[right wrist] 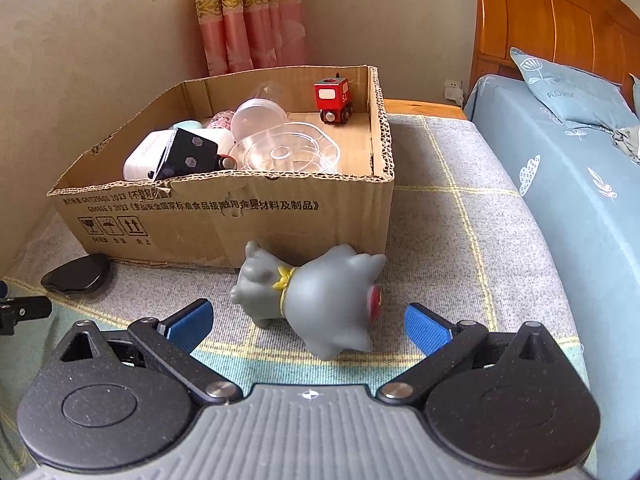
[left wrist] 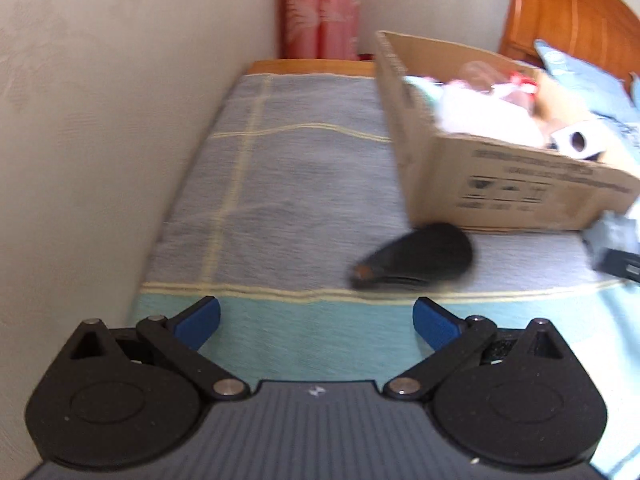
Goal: Organize rigid objects
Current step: 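Move both tools back toward the black oval object and grey cat figurine, then grasp the black oval object with the left tool while the right tool grasps the grey cat figurine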
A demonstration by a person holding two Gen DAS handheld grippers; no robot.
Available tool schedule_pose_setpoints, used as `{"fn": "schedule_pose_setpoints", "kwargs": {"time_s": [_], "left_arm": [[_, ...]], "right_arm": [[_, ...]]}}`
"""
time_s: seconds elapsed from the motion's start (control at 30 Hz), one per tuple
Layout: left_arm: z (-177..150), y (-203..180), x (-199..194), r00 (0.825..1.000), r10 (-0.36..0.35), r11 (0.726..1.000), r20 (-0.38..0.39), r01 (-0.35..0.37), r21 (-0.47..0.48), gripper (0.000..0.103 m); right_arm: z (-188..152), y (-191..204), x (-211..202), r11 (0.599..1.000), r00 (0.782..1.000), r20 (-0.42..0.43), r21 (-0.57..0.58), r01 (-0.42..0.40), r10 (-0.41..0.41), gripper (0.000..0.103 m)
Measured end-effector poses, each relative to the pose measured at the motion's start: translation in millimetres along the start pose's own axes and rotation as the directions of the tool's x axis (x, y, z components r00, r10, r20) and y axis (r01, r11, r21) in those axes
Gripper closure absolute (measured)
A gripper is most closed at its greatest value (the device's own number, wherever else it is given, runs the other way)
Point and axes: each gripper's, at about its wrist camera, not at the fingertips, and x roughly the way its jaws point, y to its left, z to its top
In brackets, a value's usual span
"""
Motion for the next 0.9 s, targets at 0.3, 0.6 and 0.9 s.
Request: {"fn": "schedule_pose_setpoints", "kwargs": {"time_s": [0.3, 0.6, 0.9], "left_arm": [[4, -41, 5, 0.999, -0.035, 0.998, -0.026, 0.037, 0.042, 0.001], [7, -52, 19, 1.0, 0.006, 0.998, -0.019, -0.007, -0.056, 0.001], [21, -59, 33, 0.995, 0.097, 0.987, -0.012, -0.098, -0.127, 0.001]], "right_arm": [[-9, -9, 9, 0.999, 0.999, -0.02, -0.014, 0.032, -0.033, 0.0], [-14, -9, 8, 0.998, 0.999, -0.006, -0.057, 0.035, -0.035, 0.0], [-16, -9, 10, 0.995, 1.0, 0.014, -0.095, 0.028, -0.026, 0.0]]}}
